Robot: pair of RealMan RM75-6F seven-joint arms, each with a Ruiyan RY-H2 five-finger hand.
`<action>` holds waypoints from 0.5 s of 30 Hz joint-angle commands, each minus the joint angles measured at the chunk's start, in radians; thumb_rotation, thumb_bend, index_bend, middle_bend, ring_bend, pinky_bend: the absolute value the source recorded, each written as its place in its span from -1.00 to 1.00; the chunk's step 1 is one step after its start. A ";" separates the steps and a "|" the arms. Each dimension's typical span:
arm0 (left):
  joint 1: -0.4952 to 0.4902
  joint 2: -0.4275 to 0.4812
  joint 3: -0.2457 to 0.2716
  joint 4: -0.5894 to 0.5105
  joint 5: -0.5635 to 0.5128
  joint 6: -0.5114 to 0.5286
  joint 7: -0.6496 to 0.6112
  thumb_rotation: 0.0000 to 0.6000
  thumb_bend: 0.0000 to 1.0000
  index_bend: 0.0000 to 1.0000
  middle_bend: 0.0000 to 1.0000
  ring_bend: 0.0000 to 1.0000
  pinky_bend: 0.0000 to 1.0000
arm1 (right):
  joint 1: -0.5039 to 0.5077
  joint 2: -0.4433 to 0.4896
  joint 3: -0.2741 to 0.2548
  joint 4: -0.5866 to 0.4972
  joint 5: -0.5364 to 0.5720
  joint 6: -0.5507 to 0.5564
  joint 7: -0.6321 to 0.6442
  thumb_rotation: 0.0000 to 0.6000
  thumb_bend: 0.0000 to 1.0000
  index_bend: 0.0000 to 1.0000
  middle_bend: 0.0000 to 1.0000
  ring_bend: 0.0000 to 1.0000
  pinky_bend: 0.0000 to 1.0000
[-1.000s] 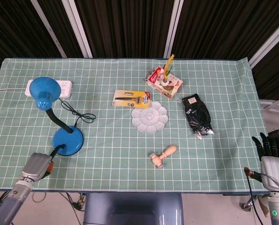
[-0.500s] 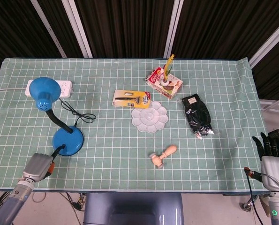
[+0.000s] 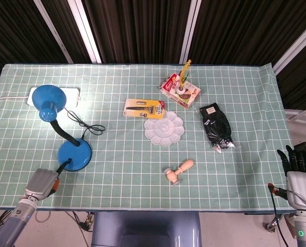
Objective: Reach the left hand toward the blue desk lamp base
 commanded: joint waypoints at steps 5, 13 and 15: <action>0.049 0.087 -0.061 -0.102 0.059 0.193 -0.115 1.00 0.15 -0.73 -0.13 -0.17 0.06 | 0.000 0.001 0.002 -0.002 0.005 -0.002 0.001 1.00 -0.66 -0.77 -0.95 -0.96 -1.00; 0.161 0.234 -0.112 -0.188 0.054 0.421 -0.269 1.00 -0.14 -0.81 -0.73 -0.80 -0.53 | 0.000 0.002 -0.001 -0.004 0.002 -0.004 0.000 1.00 -0.66 -0.77 -0.95 -0.96 -1.00; 0.179 0.256 -0.106 -0.195 0.048 0.431 -0.295 1.00 -0.21 -0.82 -0.80 -0.88 -0.64 | 0.000 0.003 -0.002 -0.005 0.001 -0.005 -0.001 1.00 -0.66 -0.77 -0.95 -0.96 -1.00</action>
